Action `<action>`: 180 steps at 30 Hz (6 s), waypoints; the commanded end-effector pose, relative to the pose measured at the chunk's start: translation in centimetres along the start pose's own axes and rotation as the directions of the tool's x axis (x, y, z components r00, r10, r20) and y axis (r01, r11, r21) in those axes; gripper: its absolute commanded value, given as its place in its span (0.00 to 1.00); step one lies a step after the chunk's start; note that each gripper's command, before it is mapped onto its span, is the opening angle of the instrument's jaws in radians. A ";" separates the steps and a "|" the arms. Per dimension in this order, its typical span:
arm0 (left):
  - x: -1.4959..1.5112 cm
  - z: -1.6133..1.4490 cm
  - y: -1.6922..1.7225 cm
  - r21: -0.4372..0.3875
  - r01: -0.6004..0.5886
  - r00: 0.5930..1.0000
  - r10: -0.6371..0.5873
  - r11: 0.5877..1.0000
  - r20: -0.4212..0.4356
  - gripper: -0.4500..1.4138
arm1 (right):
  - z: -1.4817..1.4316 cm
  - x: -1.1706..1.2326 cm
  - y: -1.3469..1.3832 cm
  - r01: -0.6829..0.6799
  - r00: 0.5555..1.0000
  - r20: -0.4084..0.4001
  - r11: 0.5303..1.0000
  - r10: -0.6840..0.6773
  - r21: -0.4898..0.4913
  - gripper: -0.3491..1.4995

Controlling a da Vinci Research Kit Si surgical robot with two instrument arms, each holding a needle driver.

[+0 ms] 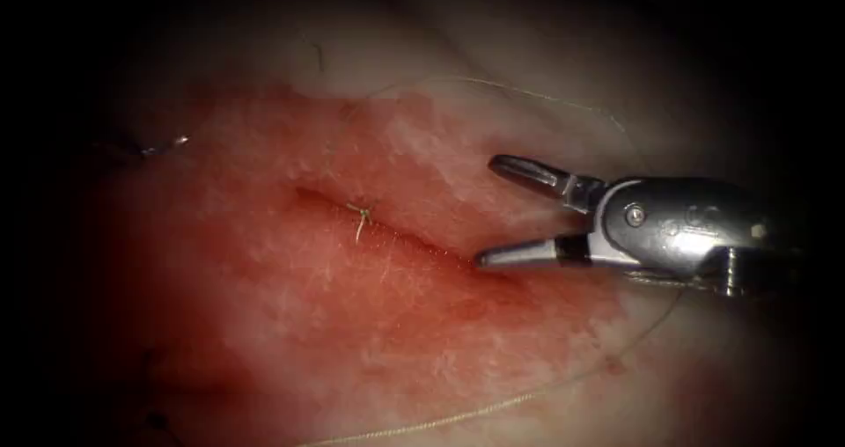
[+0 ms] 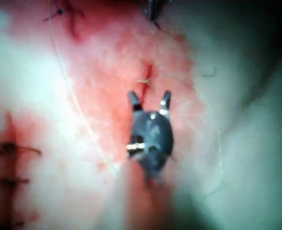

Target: Wound Closure

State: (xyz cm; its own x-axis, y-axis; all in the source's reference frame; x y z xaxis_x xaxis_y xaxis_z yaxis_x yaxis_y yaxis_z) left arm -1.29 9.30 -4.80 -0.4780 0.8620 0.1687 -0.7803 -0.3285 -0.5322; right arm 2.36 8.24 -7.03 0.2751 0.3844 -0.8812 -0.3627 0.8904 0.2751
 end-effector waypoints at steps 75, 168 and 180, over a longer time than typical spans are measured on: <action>1.13 0.10 1.75 -0.547 -0.013 0.722 -0.371 0.837 -0.585 0.05 | 0.51 0.84 -0.84 0.146 0.959 -0.211 0.968 -0.189 -0.204 0.52; 1.33 0.23 2.12 -0.109 -0.542 0.805 0.552 0.833 0.219 0.05 | 0.15 0.93 -0.83 0.697 0.313 0.548 0.579 -0.776 0.423 0.83; 1.14 -0.06 1.81 -0.169 -0.485 0.870 0.493 0.858 0.007 0.05 | -0.30 0.87 -0.50 0.510 0.758 0.437 0.858 -0.484 0.065 0.96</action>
State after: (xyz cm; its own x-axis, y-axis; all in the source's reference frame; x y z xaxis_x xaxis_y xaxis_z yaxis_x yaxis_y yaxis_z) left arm -3.15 9.73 -5.67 -0.7909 0.6004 -0.1181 -0.3750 -0.6281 -0.6818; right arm 2.50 8.05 -8.13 0.7608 -0.0168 -0.6488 -0.1315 0.9749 -0.1794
